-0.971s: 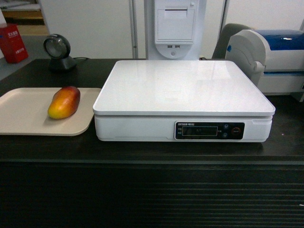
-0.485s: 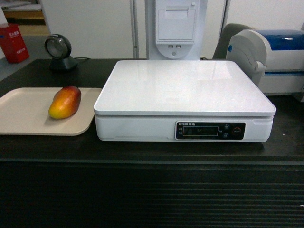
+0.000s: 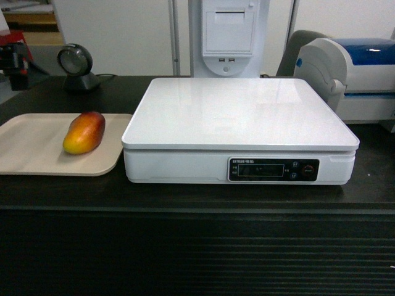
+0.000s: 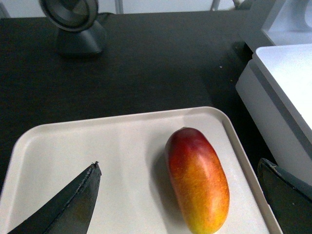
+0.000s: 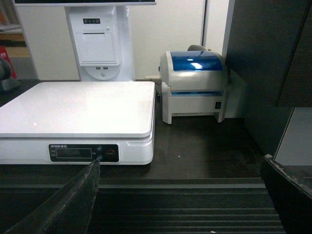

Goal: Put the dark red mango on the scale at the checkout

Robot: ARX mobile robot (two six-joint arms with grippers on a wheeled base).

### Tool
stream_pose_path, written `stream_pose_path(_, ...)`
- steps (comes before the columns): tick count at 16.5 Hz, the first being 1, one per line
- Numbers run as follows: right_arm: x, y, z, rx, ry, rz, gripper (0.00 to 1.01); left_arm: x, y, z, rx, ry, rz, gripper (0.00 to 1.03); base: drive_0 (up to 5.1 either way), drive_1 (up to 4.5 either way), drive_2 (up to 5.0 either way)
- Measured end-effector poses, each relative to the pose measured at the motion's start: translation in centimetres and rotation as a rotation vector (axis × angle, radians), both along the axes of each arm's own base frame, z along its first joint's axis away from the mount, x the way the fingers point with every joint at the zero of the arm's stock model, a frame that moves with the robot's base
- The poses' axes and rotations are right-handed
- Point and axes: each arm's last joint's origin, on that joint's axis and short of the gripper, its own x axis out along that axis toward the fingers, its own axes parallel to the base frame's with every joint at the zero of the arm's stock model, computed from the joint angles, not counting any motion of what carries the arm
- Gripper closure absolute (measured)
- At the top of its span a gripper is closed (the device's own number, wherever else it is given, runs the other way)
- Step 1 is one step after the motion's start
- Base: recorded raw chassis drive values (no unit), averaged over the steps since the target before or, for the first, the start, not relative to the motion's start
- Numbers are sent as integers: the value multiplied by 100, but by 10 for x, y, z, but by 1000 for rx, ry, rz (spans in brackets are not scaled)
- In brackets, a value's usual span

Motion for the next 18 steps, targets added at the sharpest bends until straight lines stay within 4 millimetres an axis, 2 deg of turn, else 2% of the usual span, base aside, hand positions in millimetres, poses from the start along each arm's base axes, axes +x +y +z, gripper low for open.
stream_pose_path(2, 0, 0, 0, 0, 0, 0, 3, 28, -10, -3, -13, 51, -28, 5, 0, 0, 0)
stream_pose_path(4, 0, 0, 0, 0, 0, 0, 3, 44, -21, -11, -19, 119, -41, 5, 0, 0, 0)
stream_pose_path(7, 0, 0, 0, 0, 0, 0, 3, 51, -31, -18, -17, 193, -44, 5, 0, 0, 0)
stream_pose_path(13, 0, 0, 0, 0, 0, 0, 3, 57, -33, -39, -8, 273, -25, 5, 0, 0, 0)
stream_pose_path(18, 0, 0, 0, 0, 0, 0, 3, 57, -33, -48, -12, 306, -26, 5, 0, 0, 0)
